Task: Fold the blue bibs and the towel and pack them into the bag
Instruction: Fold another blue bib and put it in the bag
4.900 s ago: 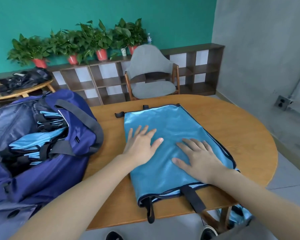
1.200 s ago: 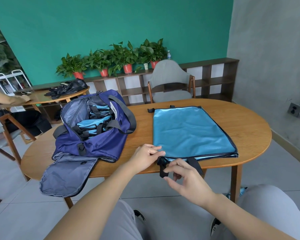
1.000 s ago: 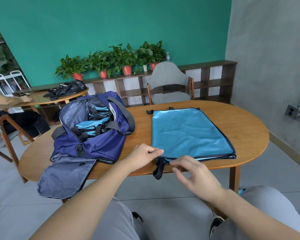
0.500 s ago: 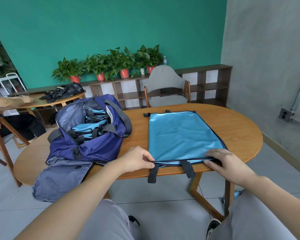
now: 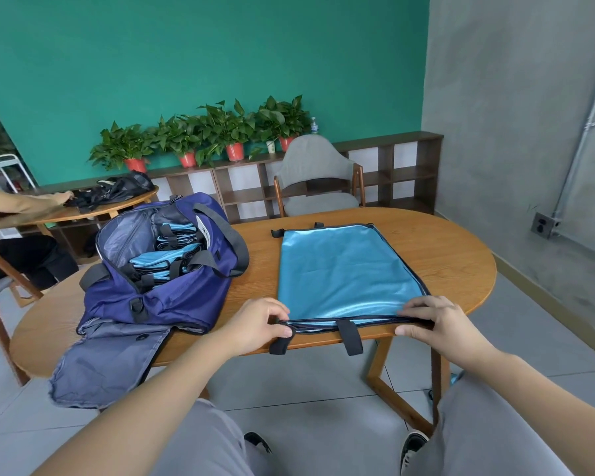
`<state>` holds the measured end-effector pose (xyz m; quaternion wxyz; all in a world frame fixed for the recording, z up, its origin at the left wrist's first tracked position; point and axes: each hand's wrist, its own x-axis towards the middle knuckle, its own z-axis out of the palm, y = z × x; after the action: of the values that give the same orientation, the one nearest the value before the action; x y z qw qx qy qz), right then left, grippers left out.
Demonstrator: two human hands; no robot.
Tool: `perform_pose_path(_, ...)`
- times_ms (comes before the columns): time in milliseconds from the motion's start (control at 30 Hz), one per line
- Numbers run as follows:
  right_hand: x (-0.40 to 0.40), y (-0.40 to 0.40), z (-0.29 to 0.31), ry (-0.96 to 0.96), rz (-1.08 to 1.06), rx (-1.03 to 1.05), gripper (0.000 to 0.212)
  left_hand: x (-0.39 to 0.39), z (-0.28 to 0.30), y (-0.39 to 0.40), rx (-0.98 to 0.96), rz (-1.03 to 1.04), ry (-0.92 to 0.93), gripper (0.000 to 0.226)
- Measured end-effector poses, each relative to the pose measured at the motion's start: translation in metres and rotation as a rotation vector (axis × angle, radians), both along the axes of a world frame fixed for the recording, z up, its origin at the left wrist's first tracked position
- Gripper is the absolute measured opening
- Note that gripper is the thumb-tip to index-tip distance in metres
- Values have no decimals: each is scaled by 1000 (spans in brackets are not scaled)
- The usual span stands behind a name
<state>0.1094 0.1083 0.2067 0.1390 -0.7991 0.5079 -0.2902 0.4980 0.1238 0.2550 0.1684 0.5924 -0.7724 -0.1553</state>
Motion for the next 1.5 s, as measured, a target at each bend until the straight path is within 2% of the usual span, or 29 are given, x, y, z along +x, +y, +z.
perform_pose_path(100, -4, 5, -5, 0, 49, 11, 57, 7, -1, 9, 24, -29, -17, 6)
perform_pose_path(200, -4, 5, -6, -55, 8, -23, 36, 12, 4, 15, 65, 18, 28, 4)
perform_pose_path(300, 0, 5, -1, -84, 0, -7, 23, 13, 12, 19, 91, 57, 96, 4)
perform_pose_path(433, 6, 11, 13, -50, 31, 31, 6, 10, 21, 28, 85, 77, 87, 3)
perform_pose_path(600, 8, 20, 40, -183, 43, 208, 9, 7, 42, 40, 29, 96, 121, 6)
perform_pose_path(767, 12, 15, 87, -489, 94, 367, 19, 11, 64, 36, 19, 84, 263, 8)
perform_pose_path(933, 28, -30, 117, -579, 45, 434, 29, 13, 80, 1, -15, 114, 360, 13)
perform_pose_path(1100, 48, -103, 120, -511, -1, 473, 32, 30, 65, -70, -75, 196, 337, 15)
perform_pose_path(1267, 57, -176, 90, -341, -51, 527, 37, 41, 28, -135, -78, 220, 367, 11)
perform_pose_path(1367, 56, -202, 59, -164, -62, 541, 40, 41, -3, -156, -36, 278, 317, 12)
perform_pose_path(1433, 56, -208, 48, -103, -78, 533, 39, 40, -19, -160, -77, 339, 307, 12)
perform_pose_path(1500, 57, -211, 46, -76, -104, 513, 52, 38, -26, -160, -137, 394, 336, 11)
